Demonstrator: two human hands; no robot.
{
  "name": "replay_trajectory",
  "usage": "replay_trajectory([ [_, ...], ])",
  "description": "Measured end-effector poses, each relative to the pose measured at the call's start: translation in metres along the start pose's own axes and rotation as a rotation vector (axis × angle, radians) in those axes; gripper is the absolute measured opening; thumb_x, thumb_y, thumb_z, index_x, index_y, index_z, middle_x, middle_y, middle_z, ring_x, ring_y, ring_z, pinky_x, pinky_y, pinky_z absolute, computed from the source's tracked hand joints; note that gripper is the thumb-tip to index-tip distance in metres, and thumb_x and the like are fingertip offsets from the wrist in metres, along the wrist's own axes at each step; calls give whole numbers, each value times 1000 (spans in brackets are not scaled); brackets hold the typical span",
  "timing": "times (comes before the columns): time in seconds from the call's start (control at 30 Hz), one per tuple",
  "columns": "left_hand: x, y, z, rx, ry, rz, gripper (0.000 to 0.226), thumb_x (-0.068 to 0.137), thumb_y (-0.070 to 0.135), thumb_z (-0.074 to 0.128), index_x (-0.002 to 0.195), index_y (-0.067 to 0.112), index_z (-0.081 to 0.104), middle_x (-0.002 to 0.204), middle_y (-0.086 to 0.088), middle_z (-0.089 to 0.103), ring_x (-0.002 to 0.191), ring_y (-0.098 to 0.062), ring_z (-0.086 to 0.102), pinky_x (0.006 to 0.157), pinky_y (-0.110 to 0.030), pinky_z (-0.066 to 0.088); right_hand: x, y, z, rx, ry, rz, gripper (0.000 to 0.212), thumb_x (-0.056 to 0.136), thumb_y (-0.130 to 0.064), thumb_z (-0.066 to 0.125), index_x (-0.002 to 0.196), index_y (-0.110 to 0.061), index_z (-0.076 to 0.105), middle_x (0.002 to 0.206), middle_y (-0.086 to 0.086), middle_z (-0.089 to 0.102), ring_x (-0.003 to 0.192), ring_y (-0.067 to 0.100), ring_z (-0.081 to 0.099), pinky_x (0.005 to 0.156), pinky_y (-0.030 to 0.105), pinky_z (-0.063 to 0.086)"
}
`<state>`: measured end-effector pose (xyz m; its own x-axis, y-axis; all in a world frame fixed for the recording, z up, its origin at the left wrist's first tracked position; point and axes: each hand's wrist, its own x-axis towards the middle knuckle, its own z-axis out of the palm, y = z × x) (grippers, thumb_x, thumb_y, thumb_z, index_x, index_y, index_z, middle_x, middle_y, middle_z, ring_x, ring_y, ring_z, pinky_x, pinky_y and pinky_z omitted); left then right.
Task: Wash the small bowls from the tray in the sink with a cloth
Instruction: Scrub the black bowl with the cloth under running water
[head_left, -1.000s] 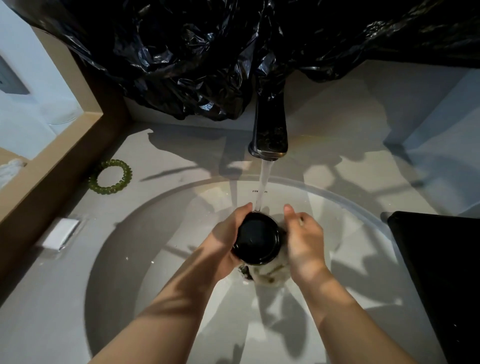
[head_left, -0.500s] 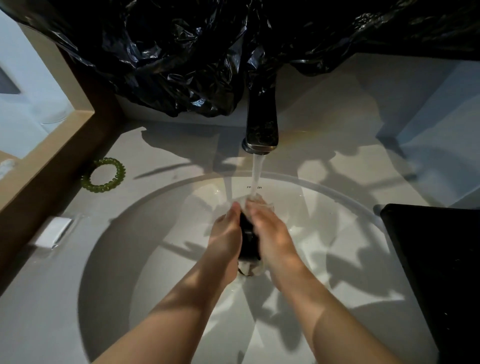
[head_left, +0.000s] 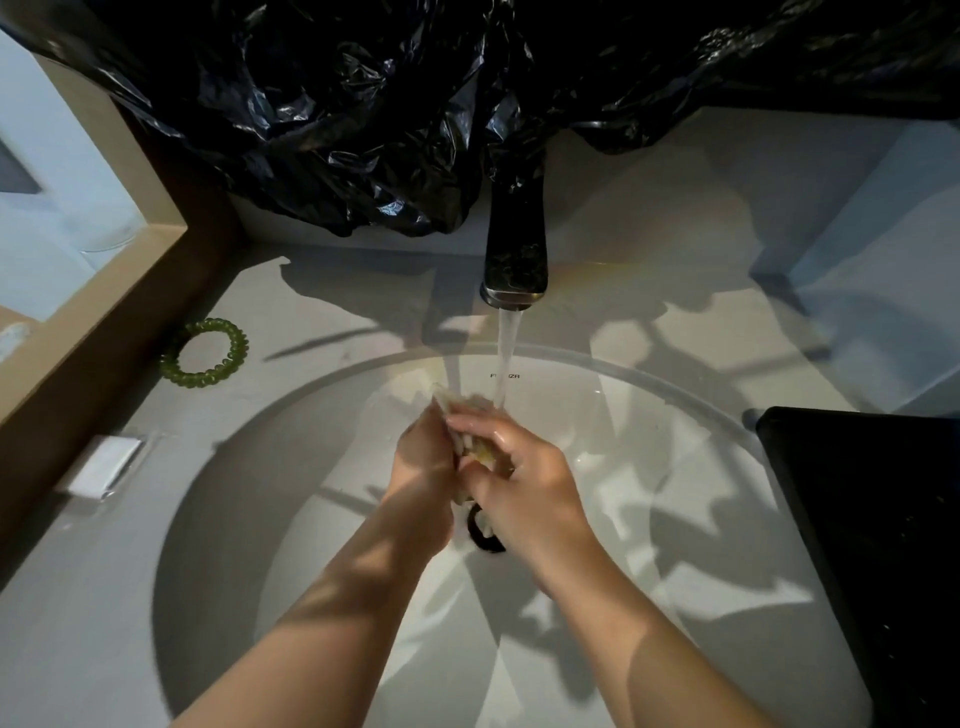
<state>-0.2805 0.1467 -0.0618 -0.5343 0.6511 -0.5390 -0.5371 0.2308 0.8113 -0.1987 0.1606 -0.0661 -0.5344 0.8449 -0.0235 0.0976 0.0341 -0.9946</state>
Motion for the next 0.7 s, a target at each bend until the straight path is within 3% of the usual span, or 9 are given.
replay_trajectory([
  [0.1,-14,3,0,76,-152,82,46,102,32,33,71,10,59,46,2,60,41,-9,57,43,-18,42,6,4,-6,-19,75,-72,28,84,-12,66,92,-40,65,109,-13,65,108,3,59,94,20,46],
  [0.17,-24,2,5,73,-241,108,42,102,32,34,81,11,64,57,1,68,51,-10,65,44,-20,48,10,4,-8,238,111,75,12,87,-27,60,92,-35,66,102,-8,67,97,10,63,82,25,51],
  [0.27,-28,0,11,15,-242,127,40,102,30,35,86,10,65,65,0,71,58,-8,68,46,-18,50,13,4,-4,471,180,276,25,77,-52,52,92,-38,65,112,0,64,103,19,62,92,39,51],
  [0.33,-25,-3,5,14,-219,144,39,102,30,33,98,7,63,75,2,69,61,-5,67,52,-17,51,5,3,5,56,206,55,32,78,-58,41,105,-49,56,134,-8,50,126,12,47,109,38,37],
  [0.4,-21,-5,-2,52,-205,159,32,103,23,30,121,11,53,83,11,57,62,5,60,53,-9,48,-1,10,15,-290,93,-184,44,88,-54,31,126,-41,50,145,-19,32,142,11,23,117,35,22],
  [0.5,-20,-4,-5,30,-238,123,24,103,11,27,112,14,49,84,6,53,73,-3,59,65,-9,49,5,13,12,-466,31,-296,50,91,-51,29,131,-32,53,138,-24,42,141,5,15,117,36,16],
  [0.57,-19,-3,-3,74,-311,116,28,102,11,30,109,7,57,86,-2,60,90,-14,62,80,-21,48,10,9,5,-308,55,-205,39,89,-42,41,123,-38,58,128,-30,46,134,-6,24,114,28,21],
  [0.63,-18,-3,-1,127,-321,138,32,103,21,34,100,12,65,79,-3,69,78,-13,69,63,-21,52,14,8,-2,114,130,26,26,88,-34,52,112,-35,64,119,-13,62,118,2,52,105,26,41],
  [0.7,-17,-6,0,85,-314,181,42,103,26,31,90,11,68,72,-4,72,65,-13,70,51,-19,50,18,15,-1,375,244,270,40,79,-55,51,101,-25,65,104,7,68,101,21,65,94,38,51],
])
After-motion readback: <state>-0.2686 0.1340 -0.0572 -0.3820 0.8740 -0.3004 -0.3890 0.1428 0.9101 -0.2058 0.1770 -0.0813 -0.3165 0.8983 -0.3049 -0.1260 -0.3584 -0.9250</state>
